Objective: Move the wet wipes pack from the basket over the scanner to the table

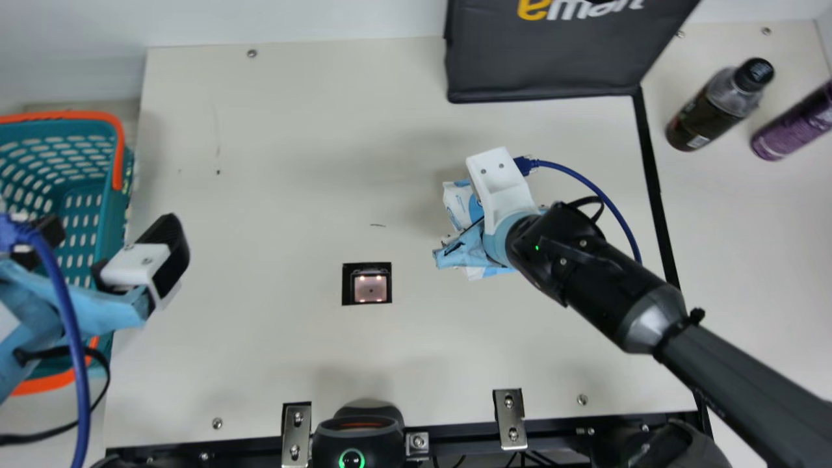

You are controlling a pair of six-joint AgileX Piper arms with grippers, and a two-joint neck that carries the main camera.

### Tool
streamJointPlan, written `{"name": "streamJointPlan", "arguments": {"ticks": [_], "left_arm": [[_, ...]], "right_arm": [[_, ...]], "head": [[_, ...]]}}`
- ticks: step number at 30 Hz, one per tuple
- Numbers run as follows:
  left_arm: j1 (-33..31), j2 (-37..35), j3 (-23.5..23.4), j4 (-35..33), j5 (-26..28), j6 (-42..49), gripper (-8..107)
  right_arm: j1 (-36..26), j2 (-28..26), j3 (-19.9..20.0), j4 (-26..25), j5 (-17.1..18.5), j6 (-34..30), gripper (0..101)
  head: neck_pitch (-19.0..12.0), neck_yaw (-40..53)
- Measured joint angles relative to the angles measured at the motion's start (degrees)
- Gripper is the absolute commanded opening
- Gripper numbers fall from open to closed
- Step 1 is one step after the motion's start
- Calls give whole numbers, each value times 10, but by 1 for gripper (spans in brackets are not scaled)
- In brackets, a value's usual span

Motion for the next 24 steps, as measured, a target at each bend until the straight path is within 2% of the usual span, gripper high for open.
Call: {"name": "streamJointPlan", "arguments": {"ticks": [5,10,13,20,24], "left_arm": [[0,0,0,0,0,0,90],[0,0,0,0,0,0,90],[0,0,0,0,0,0,90],[0,0,0,0,0,0,90],[0,0,0,0,0,0,90]], "right_arm": [[-63,-17,0,30,29,-47,0],[-154,-36,5,58,60,-98,0],[-214,-43,5,69,85,-129,0],[-361,-43,-5,58,117,-196,0],[-441,-37,-10,44,118,-236,0]], "head": [[1,-63],[1,-125],[1,-129],[1,-129],[1,-129]]}}
